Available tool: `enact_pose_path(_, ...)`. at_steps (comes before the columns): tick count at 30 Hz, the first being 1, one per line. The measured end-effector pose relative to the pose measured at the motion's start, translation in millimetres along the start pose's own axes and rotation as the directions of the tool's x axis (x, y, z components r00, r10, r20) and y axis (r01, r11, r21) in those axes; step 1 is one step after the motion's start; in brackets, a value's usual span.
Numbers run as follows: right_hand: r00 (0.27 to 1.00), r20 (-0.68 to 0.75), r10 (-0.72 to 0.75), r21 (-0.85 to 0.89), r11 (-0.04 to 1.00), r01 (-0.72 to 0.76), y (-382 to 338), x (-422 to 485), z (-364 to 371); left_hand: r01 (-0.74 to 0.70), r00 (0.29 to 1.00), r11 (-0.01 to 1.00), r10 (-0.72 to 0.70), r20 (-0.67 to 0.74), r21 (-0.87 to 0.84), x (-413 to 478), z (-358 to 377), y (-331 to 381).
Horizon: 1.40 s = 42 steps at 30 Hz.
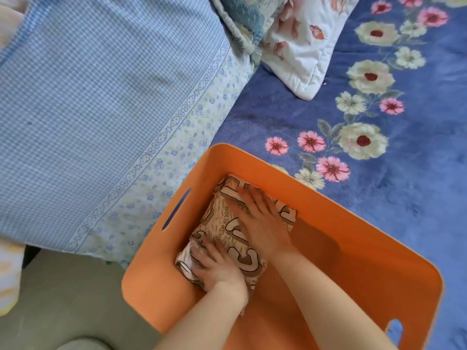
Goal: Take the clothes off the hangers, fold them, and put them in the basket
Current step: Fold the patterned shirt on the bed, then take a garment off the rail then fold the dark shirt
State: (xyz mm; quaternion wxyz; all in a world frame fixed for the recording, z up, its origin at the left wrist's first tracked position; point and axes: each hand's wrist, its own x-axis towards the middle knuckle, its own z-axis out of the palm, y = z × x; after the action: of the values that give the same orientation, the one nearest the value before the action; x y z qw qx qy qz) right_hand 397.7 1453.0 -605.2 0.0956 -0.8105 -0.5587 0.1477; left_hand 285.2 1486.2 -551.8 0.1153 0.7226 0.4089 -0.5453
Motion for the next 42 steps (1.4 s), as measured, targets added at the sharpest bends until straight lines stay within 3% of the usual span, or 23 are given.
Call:
enact_pose_path(3,0.98,0.095,-0.176,-0.168,0.967,0.19,19.0,24.3,13.7,0.083,0.996,0.996,-0.082,0.024,-0.043,21.4,4.4,-2.3)
enact_pose_path(7,0.981,0.137,-0.139,-0.265,0.949,0.172,30.6,35.8,33.6,0.073,0.997,0.996,-0.071,0.032,-0.048,35.5,8.4,-11.5)
enact_pose_path(16,0.981,0.189,-0.047,-0.173,0.982,0.08,22.4,39.3,32.9,0.051,0.996,0.998,-0.053,0.073,0.022,57.4,14.5,-10.5)
enact_pose_path(20,0.968,0.251,0.022,-0.001,1.0,-0.023,4.9,21.8,-12.4,0.009,0.997,1.0,-0.009,0.083,-0.001,44.3,1.7,-15.9)
enact_pose_path(23,0.946,0.296,0.133,0.083,0.983,-0.165,-2.0,-17.2,-55.6,-0.083,0.994,0.996,0.086,-0.066,0.036,14.2,-17.2,-15.0)
enact_pose_path(26,0.938,0.295,0.185,0.06,0.976,-0.211,-7.8,-67.3,-99.3,-0.262,0.914,0.964,0.265,-0.307,0.052,-29.6,-30.8,-7.6)
enact_pose_path(29,0.948,0.221,0.228,0.026,0.971,-0.24,-13.8,-131.6,-147.2,-0.389,0.824,0.921,0.358,-0.439,0.021,-88.7,-34.2,7.4)
enact_pose_path(35,0.932,0.093,0.349,0.005,0.936,-0.351,-13.3,-303.0,-215.1,-0.491,0.68,0.862,0.472,-0.561,0.13,-218.0,7.4,56.2)
enact_pose_path(40,0.837,0.024,0.547,-0.048,0.837,-0.545,6.6,-487.7,-250.5,-0.531,0.542,0.755,0.652,-0.531,0.386,-322.3,76.3,130.6)
enact_pose_path(42,0.768,-0.009,0.641,-0.058,0.766,-0.64,18.7,-571.1,-263.0,-0.545,0.49,0.697,0.716,-0.497,0.467,-370.3,106.2,177.4)
